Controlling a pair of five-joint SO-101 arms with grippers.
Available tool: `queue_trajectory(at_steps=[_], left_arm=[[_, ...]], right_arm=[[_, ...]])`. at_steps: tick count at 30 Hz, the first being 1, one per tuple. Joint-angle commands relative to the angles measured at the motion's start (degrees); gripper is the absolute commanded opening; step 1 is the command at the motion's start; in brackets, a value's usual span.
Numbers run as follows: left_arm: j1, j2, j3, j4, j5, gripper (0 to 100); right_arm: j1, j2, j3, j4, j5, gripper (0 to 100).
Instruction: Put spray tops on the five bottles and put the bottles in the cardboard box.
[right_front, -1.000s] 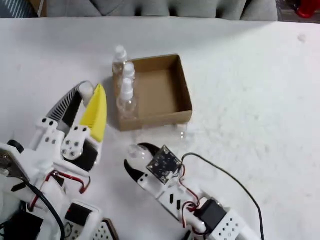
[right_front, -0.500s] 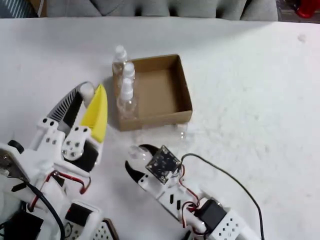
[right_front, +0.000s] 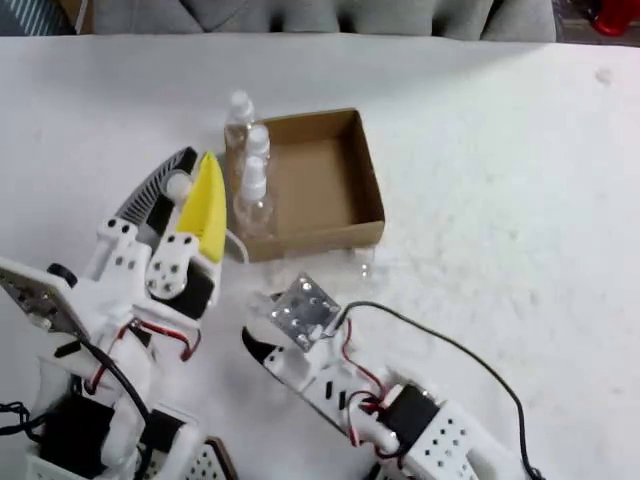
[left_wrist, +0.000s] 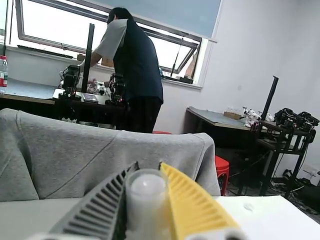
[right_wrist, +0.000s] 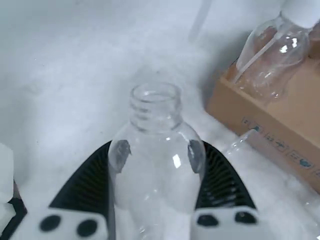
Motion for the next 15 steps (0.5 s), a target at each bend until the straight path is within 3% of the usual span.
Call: queue_trajectory(at_steps=[1, 8, 15], left_arm=[[-1.45, -0.66, -0.88, -1.49, -0.09, 2], [-1.45, -8.84, -0.35, 3.25, 0.18, 2], [-1.54, -12.09, 0.0, 9.05, 6.86, 2]], right_arm=[[-0.4, 1.63, -3.43, -1.89, -0.53, 1.8], [-0.4, 1.71, -3.34, -4.7, -1.23, 1.8], [-0.4, 1.71, -3.34, -5.41, -4.13, 1.8]])
